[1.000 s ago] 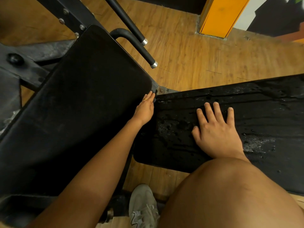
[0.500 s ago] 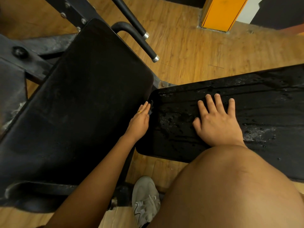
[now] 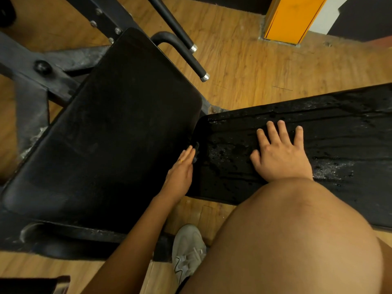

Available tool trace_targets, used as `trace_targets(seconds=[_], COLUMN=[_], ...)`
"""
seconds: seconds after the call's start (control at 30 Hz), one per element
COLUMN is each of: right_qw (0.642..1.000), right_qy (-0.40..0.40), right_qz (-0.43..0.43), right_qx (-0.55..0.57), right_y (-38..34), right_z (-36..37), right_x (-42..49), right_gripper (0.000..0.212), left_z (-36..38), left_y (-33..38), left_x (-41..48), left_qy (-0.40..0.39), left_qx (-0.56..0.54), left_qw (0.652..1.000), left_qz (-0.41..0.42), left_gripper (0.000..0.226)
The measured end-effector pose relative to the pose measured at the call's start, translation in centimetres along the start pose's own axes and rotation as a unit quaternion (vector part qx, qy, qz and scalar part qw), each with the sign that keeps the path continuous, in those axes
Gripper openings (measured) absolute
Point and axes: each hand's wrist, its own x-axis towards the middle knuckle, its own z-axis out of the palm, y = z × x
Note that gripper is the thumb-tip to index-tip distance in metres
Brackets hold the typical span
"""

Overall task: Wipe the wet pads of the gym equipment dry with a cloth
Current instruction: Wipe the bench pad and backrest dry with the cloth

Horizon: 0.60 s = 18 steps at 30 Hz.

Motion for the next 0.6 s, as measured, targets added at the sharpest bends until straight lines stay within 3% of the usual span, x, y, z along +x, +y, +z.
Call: trace_targets(seconds=[0.23, 0.6], right_qw=[1.000, 1.000], right_qy=[-0.013, -0.024], right_qz=[0.001, -0.001], right_qx=[0.001, 0.010], right_y=[-0.1, 0.0], right_z=[-0.3, -0.6], right_x=[-0.1, -0.1], right_gripper=[0.065, 0.065], left_z=[1.0, 1.2], left_y=[-0.5, 0.2], left_x=[-5.3, -3.9], left_qy=[0.019, 0.039], left_qx=[0.038, 0.020], left_qw=[0.999, 0.999], left_qz=[0.003, 0.007], left_gripper=[0.056, 0.055])
